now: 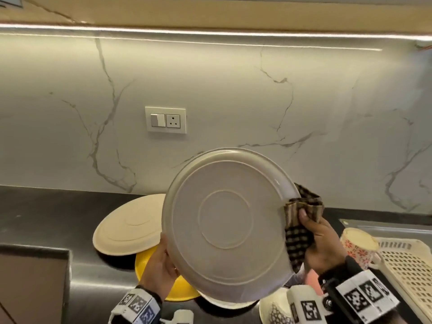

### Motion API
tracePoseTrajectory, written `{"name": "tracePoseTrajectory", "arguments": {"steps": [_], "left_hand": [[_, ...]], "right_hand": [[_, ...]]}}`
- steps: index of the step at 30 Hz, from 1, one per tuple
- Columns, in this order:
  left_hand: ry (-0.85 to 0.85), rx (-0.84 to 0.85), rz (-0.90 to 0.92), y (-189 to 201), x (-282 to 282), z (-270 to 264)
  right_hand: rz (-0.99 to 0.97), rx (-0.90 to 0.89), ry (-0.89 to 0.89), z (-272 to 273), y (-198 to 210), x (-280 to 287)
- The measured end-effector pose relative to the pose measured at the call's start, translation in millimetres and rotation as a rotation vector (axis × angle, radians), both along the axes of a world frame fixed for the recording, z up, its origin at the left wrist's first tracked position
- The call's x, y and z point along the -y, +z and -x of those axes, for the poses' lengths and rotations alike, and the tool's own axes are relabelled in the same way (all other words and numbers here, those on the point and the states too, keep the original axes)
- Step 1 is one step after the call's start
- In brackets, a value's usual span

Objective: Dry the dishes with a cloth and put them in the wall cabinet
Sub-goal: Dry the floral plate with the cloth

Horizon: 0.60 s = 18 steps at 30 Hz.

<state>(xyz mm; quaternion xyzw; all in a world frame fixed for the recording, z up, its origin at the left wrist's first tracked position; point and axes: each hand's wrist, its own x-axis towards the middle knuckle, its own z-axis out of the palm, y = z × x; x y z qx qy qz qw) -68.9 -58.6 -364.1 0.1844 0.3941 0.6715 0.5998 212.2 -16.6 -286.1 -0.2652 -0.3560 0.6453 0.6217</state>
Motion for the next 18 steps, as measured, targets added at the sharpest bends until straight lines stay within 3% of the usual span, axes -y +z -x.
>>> {"name": "tracePoseTrajectory", "arguments": {"steps": [6,9,12,15,17,18], "left_hand": [[0.058,0.097,-0.125,21.1,-3.0,-9.8],[0.091,0.081,-0.148,31.4,-4.3,-6.5],[0.09,0.019,-0.184,44.3,-3.5,-11.8],[0.029,0.022,-0.23,53.5,-4.3,-26.3],[-0.097,0.084,-0.251,59.3,-2.3,-34.8],[-0.171,0.087,-0.299,62.5,0.1,-38.2]], "right_hand": [[0.185,0.03,-0.259,-12.8,-24.2,-18.7],[0.016,0.098,-0.322,-15.3,-12.0,-8.9],[-0.336,0.469,-0.148,-0.8,5.5,7.4],[-0.841,1.089,0.105,47.2,2.9,27.2],[-1.245,1.497,0.047,77.6,-21.8,28.4],[-1.33,1.641,-0.016,88.4,-29.5,29.4]]}}
